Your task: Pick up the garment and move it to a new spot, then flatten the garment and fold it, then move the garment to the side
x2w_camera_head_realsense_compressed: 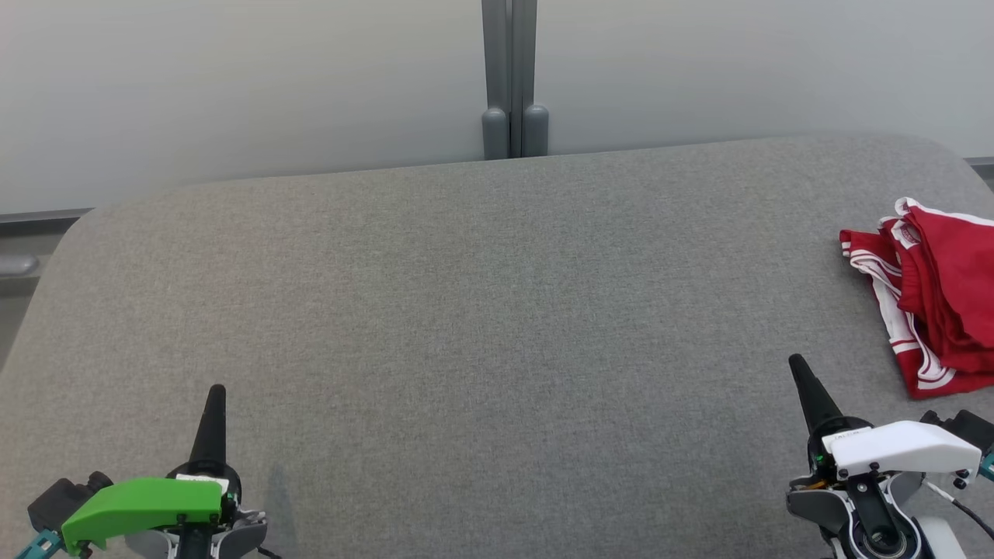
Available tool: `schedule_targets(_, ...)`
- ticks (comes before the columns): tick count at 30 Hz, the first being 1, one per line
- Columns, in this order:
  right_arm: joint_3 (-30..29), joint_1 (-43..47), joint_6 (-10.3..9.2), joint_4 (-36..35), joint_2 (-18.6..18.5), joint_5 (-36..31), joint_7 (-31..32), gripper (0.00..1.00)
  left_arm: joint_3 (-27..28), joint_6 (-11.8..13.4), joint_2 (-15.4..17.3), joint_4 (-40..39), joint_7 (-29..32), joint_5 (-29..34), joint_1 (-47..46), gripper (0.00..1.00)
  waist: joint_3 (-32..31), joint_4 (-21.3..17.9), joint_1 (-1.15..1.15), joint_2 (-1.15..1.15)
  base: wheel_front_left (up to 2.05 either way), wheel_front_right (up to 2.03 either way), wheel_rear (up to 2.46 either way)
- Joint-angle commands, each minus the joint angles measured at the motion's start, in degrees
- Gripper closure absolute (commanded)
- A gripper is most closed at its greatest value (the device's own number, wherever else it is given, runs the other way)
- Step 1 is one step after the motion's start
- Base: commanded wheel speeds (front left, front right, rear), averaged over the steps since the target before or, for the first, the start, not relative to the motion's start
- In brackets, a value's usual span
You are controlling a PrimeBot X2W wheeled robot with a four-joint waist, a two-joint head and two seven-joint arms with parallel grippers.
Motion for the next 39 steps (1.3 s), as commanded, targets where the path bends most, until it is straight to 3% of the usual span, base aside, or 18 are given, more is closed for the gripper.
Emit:
schedule_targets(1, -0.26, -1.21, 0.02, -0.51, -0.08, 1.45, 0.26, 1.0, 0.46, -0.38, 0.11, -0.49, 0.43, -1.41, -1.44, 1.0, 0.04, -0.02, 0.0, 0.0, 0.0, 0.0, 0.0)
schedule_targets(39, -2.07, -2.58, 0.0, -0.33, 0.31, 18.01, 2.44, 1.0, 2.47, -1.11, -0.27, -0.92, 4.54, -15.43, -3.18, 1.0, 1.01, -0.61, 0.0, 0.0, 0.0, 0.0, 0.0)
